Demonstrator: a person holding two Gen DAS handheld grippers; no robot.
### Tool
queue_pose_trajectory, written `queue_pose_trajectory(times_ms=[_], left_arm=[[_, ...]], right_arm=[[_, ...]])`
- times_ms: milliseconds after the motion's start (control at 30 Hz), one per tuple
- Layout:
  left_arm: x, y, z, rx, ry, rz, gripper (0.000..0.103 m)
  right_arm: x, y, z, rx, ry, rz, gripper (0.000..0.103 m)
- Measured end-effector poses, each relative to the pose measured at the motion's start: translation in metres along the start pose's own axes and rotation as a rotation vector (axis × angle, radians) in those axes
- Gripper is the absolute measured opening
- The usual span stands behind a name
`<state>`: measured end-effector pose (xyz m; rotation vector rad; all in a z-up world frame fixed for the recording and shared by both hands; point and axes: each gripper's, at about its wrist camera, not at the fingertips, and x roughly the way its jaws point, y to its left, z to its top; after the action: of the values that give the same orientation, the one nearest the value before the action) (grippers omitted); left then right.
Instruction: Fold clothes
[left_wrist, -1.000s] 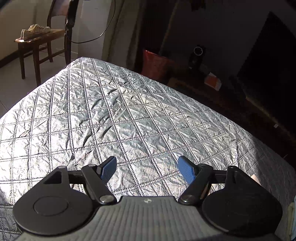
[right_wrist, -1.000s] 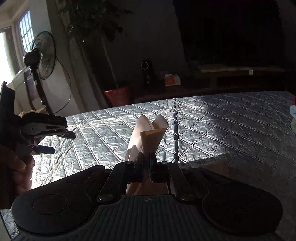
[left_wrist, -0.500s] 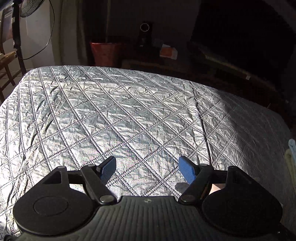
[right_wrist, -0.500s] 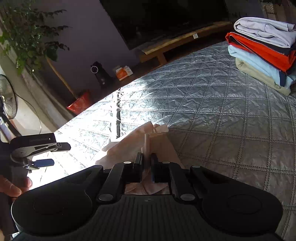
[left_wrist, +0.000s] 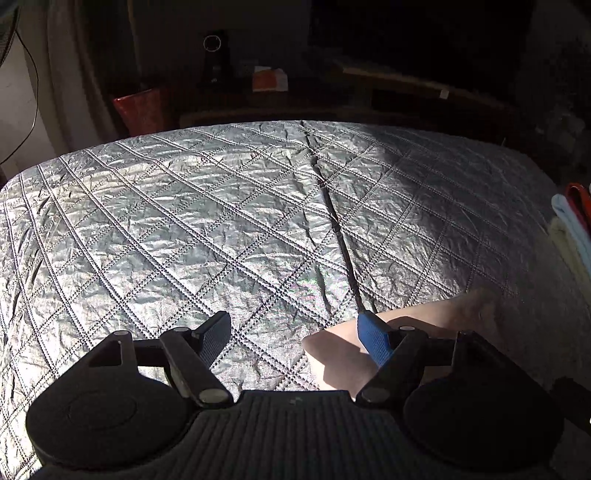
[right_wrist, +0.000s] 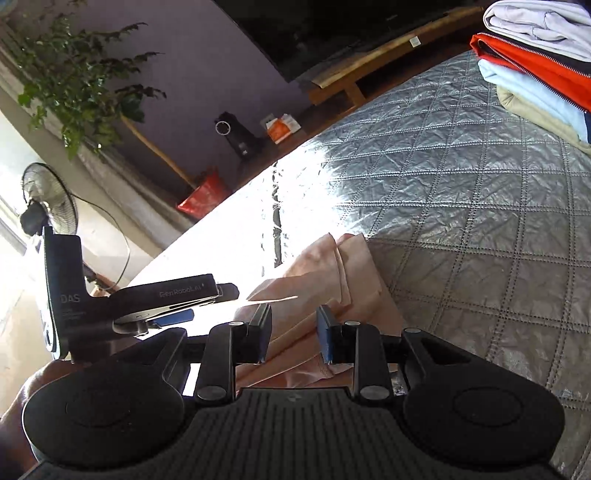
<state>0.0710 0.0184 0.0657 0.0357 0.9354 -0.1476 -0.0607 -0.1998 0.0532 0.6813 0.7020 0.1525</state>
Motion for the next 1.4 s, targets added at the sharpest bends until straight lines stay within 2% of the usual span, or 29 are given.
queue_pose_trajectory(times_ms=[67,100,133,200,267,333,467,567,733,833,900,933,1000,1067,1167,1233,1333,1400], left_arm=[[0.003,-0.003,-0.002,0.02,0.013,0.0,0.072],[0.003,-0.006,-0.003,0.038,0.013,0.005,0.072],[0.003,-0.008,-0.004,0.051,0.01,0.009,0.072],[0.001,-0.01,-0.005,0.062,0.005,0.009,0.072],[0.002,-0.009,-0.005,0.061,0.008,0.013,0.073],[0.005,-0.009,-0.006,0.067,0.024,0.015,0.073],[0.006,-0.014,-0.009,0.1,0.026,0.021,0.073],[-0.001,-0.017,-0.007,0.095,0.001,-0.002,0.073],[-0.006,-0.028,-0.01,0.183,0.012,-0.079,0.073],[-0.01,-0.029,-0.014,0.217,0.019,-0.117,0.073],[-0.015,-0.029,-0.019,0.247,0.021,-0.141,0.073],[-0.018,-0.03,-0.022,0.266,0.019,-0.152,0.073],[-0.023,-0.031,-0.027,0.305,0.014,-0.172,0.073],[-0.027,-0.033,-0.034,0.344,0.012,-0.189,0.073],[-0.03,-0.034,-0.043,0.383,0.012,-0.208,0.073],[-0.028,-0.035,-0.048,0.394,0.015,-0.209,0.072],[-0.026,-0.034,-0.048,0.392,0.022,-0.214,0.072],[-0.029,-0.035,-0.046,0.391,0.012,-0.215,0.071]], right_arm=[[0.007,0.003,0.0,0.001,0.017,0.03,0.035],[0.013,0.006,0.002,-0.01,0.043,0.054,0.039],[0.019,0.008,0.0,-0.037,0.066,0.04,0.053],[0.03,0.013,-0.006,-0.108,0.109,-0.026,0.05],[0.031,0.009,-0.011,-0.13,0.118,-0.066,0.034],[0.03,0.001,-0.013,-0.1,0.123,-0.085,0.031],[0.031,-0.003,-0.015,-0.12,0.162,-0.115,0.029],[0.029,0.0,-0.017,-0.163,0.17,-0.144,0.029],[0.01,-0.016,-0.005,-0.031,0.133,-0.091,0.034],[-0.001,-0.016,0.013,-0.023,0.053,-0.07,0.038],[-0.004,-0.011,0.026,-0.068,0.011,-0.068,0.019],[0.001,-0.004,0.03,-0.146,0.005,-0.088,0.001],[0.013,0.012,0.037,-0.316,-0.008,-0.135,0.0],[0.024,0.021,0.038,-0.41,-0.011,-0.139,0.0],[0.048,0.02,0.034,-0.445,0.072,-0.112,0.0],[0.061,0.015,0.024,-0.493,0.112,-0.179,0.0],[0.069,0.002,0.021,-0.493,0.171,-0.192,0.0],[0.069,-0.001,0.02,-0.496,0.175,-0.184,0.0]])
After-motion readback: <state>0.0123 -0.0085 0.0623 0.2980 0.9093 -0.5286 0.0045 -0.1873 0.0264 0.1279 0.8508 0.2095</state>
